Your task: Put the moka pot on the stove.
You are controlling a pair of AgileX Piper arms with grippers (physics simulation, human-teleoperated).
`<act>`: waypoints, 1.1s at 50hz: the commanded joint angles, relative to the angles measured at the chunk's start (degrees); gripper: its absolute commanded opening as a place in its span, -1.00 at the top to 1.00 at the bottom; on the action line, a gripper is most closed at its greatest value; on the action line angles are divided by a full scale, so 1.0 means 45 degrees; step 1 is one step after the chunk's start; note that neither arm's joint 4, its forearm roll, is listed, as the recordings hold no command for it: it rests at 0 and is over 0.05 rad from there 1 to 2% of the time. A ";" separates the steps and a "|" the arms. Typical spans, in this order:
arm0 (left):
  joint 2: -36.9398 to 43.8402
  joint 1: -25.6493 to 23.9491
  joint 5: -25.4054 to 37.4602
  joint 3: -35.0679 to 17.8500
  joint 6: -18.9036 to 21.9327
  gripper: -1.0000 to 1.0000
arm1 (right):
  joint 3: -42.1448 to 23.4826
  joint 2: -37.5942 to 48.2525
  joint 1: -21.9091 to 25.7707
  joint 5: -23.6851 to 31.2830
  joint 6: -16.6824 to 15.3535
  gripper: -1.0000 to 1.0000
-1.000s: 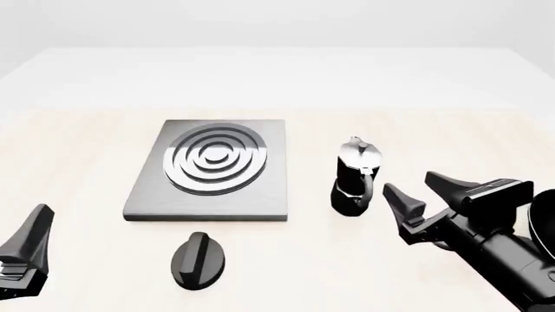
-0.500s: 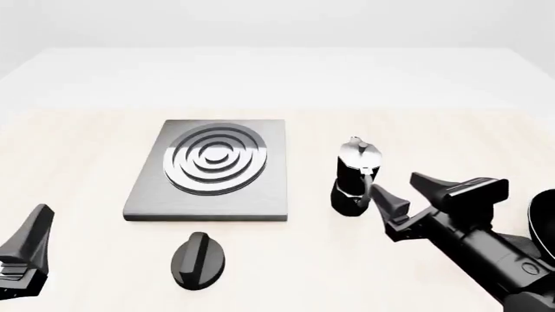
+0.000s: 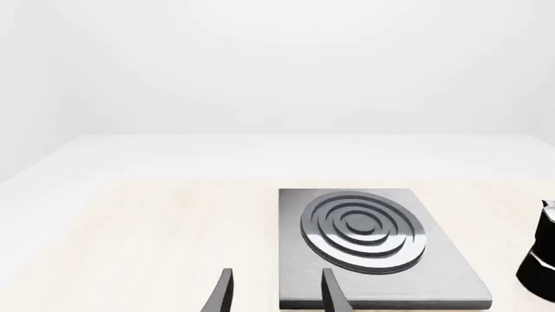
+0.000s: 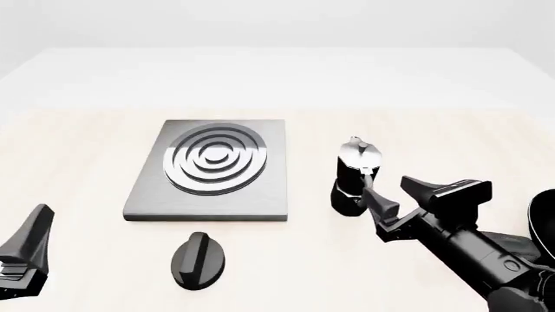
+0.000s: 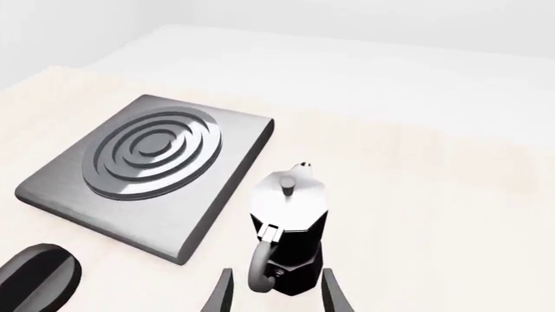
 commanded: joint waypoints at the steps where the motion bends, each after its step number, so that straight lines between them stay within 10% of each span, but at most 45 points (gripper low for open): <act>1: 0.0000 0.0000 0.0000 0.0000 0.0000 -1.00 | -0.0109 0.0741 0.0072 -0.0521 0.0107 -1.00; 55: 0.0000 0.0000 0.0000 0.0000 0.0000 -1.00 | -0.0522 0.3359 0.0388 -0.2152 0.0471 -1.00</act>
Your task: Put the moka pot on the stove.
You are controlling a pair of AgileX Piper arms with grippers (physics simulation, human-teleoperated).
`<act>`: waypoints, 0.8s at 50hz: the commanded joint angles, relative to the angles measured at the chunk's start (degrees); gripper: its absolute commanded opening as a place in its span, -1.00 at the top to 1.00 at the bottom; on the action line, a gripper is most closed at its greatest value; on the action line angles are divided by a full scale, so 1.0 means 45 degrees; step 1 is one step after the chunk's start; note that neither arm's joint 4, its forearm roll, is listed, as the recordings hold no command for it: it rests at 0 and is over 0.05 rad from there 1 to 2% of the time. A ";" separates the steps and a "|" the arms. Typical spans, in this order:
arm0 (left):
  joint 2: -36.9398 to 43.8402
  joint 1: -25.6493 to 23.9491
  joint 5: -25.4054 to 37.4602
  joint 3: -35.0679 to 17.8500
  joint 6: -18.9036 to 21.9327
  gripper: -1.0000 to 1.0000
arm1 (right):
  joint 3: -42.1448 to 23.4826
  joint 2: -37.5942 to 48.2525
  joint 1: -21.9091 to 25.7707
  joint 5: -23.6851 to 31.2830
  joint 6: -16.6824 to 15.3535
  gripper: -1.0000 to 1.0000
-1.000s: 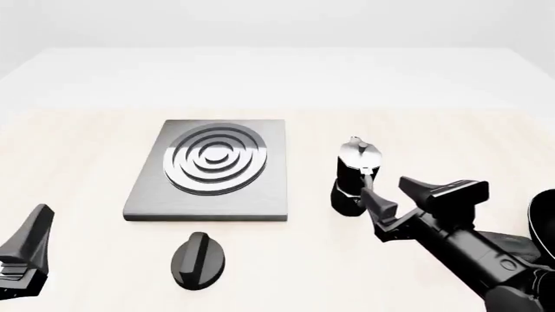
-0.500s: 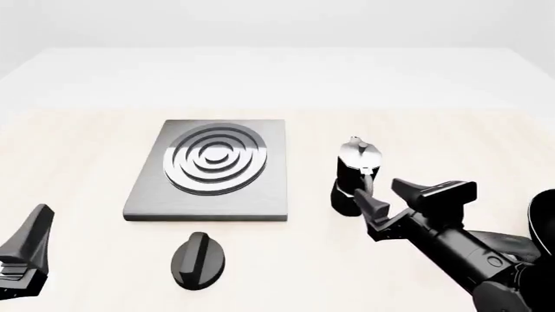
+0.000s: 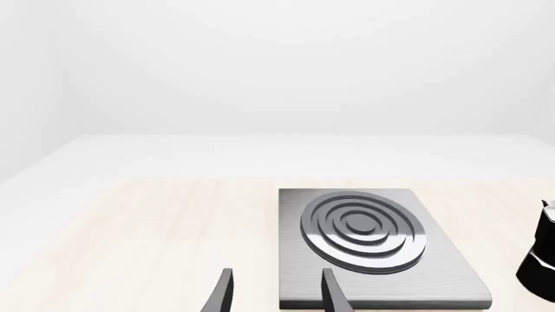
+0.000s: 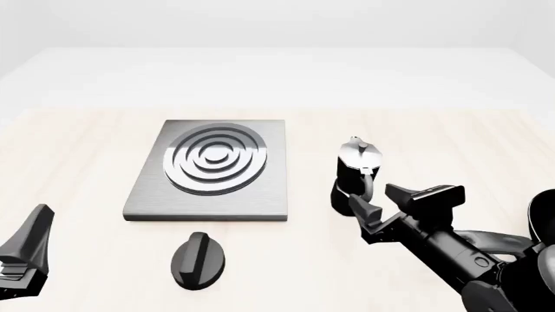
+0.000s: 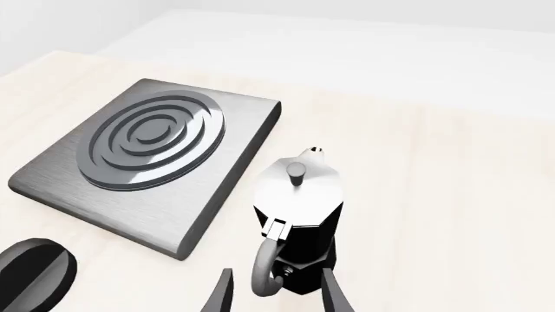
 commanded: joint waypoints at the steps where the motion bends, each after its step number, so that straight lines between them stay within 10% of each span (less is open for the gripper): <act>1: 0.0000 0.0000 0.0000 0.0000 0.0000 -1.00 | -0.0088 0.0558 0.0092 -0.0315 0.0074 -1.00; 19: 0.0000 0.0000 0.0000 0.0000 0.0000 -1.00 | -0.0161 0.0970 0.0149 -0.0555 0.0186 -1.00; 20: 0.0000 0.0000 0.0000 0.0000 0.0000 -1.00 | -0.0163 0.0951 0.0132 -0.0588 0.0204 1.00; 40: 0.0000 0.0000 0.0000 0.0000 0.0000 -1.00 | -0.0074 0.0797 0.0107 -0.0634 0.0165 1.00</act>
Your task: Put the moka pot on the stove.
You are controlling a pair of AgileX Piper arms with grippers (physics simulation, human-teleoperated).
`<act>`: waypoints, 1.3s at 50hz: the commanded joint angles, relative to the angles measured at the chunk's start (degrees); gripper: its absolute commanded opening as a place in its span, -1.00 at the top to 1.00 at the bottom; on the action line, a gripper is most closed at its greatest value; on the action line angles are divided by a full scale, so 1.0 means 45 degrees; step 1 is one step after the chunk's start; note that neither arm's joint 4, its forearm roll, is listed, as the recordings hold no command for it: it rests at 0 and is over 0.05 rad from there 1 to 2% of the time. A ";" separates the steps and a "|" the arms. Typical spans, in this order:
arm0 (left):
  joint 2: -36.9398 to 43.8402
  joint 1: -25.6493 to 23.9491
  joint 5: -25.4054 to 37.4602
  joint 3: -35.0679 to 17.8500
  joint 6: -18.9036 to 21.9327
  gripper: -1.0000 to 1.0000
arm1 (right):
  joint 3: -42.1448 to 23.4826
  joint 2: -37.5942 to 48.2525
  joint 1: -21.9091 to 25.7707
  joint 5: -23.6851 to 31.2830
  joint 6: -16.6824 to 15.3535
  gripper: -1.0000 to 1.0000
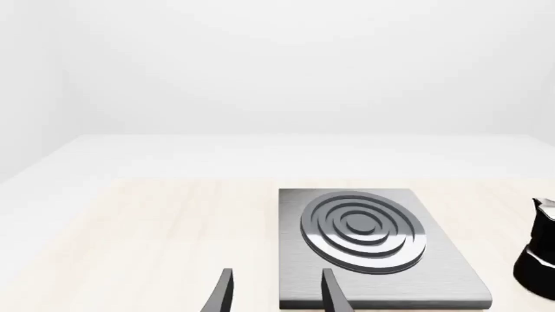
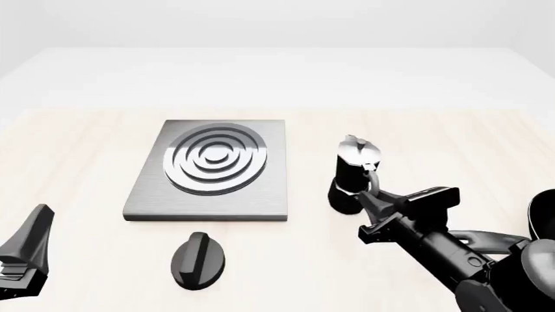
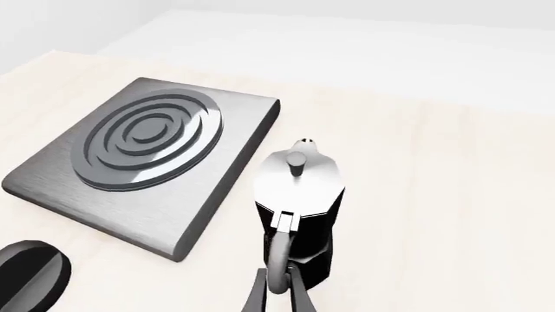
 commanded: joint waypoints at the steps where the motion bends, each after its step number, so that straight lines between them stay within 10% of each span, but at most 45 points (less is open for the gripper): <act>1: 0.0000 0.0000 0.0000 0.0000 0.0000 -1.00 | 0.0076 -0.0183 0.0135 0.0187 0.0080 1.00; 38: 0.0000 0.0000 0.0000 0.0000 0.0000 -1.00 | -0.0224 -0.8277 -0.0704 0.6616 -0.0979 1.00; 65: 0.0000 0.0000 0.0000 0.0000 0.0000 -1.00 | -0.2824 -0.8986 -0.0103 0.8560 -0.1401 1.00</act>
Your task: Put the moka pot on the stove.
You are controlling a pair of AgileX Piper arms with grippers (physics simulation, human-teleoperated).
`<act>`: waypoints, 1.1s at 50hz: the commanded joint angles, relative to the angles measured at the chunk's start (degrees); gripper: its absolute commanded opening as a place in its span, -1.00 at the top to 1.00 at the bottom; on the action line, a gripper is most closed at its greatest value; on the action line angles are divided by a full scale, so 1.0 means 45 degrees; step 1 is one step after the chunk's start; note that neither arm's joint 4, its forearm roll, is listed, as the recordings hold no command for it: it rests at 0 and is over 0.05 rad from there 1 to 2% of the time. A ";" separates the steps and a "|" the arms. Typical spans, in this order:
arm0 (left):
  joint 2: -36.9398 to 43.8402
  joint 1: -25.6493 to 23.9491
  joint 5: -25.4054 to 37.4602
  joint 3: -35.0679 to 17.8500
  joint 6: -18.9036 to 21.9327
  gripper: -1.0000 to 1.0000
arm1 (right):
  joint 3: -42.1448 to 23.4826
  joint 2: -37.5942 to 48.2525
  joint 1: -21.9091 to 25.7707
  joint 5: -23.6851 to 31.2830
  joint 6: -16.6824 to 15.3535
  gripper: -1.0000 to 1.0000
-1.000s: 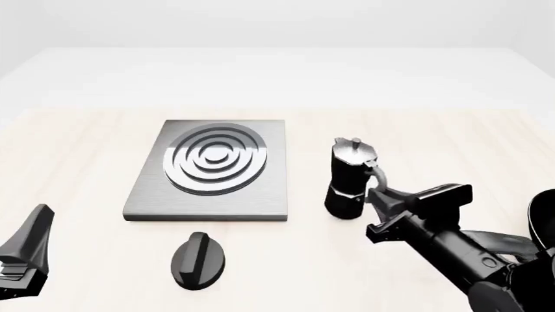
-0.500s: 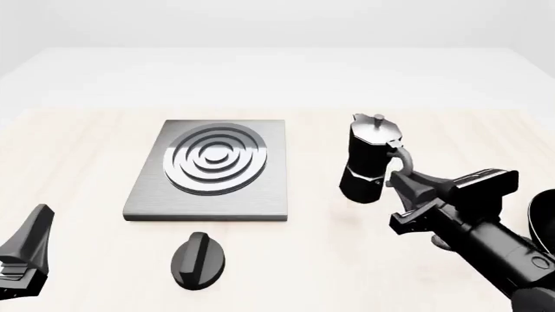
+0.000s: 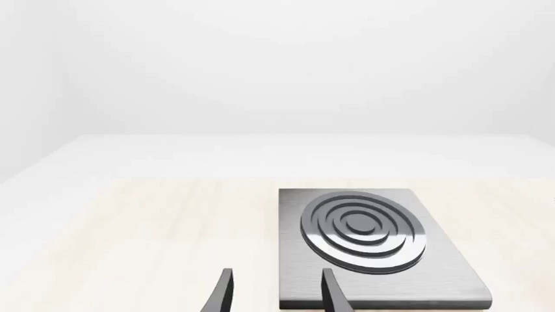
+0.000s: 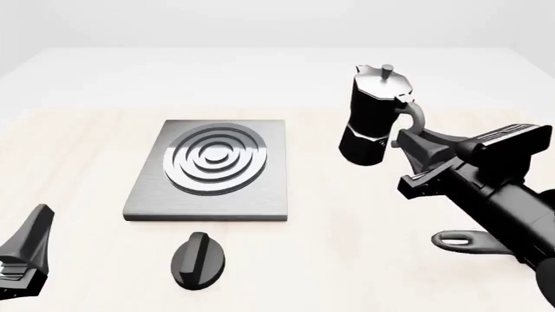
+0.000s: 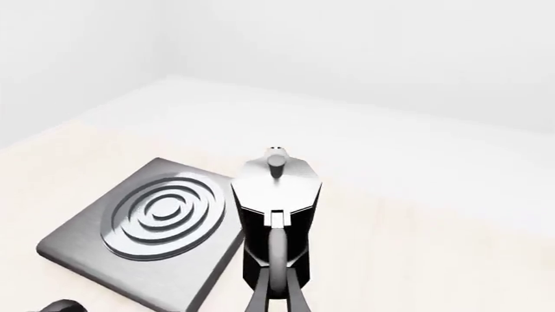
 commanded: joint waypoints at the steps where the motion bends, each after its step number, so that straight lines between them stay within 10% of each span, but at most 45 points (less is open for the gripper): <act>1: 0.0000 0.0000 0.0000 0.0000 0.0000 -1.00 | -0.1193 -0.0167 0.0259 0.0613 -0.0109 1.00; 55: 0.0000 0.0000 0.0000 0.0000 0.0000 -1.00 | -0.5877 0.4897 0.1531 0.0425 -0.0310 1.00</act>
